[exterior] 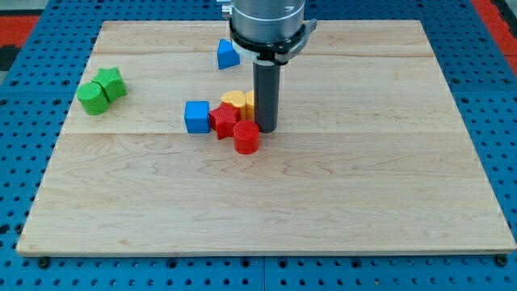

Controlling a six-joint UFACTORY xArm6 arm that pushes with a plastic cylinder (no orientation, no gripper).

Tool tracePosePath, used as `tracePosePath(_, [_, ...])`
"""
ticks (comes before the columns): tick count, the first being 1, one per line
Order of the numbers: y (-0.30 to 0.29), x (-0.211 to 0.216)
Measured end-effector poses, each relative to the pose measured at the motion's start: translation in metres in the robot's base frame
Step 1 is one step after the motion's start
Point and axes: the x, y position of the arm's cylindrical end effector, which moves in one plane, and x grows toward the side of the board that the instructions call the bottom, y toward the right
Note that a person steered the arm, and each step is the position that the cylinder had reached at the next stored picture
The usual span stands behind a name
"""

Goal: Move the red blocks towards the right bottom

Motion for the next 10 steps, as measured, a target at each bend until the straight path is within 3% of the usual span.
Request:
tracePosePath(2, [-0.038,-0.02])
tracePosePath(3, [-0.042,0.0])
tracePosePath(4, [-0.052,-0.013])
tracePosePath(8, [-0.014,-0.015])
tracePosePath(9, [-0.021,-0.02])
tracePosePath(10, [-0.068,-0.022])
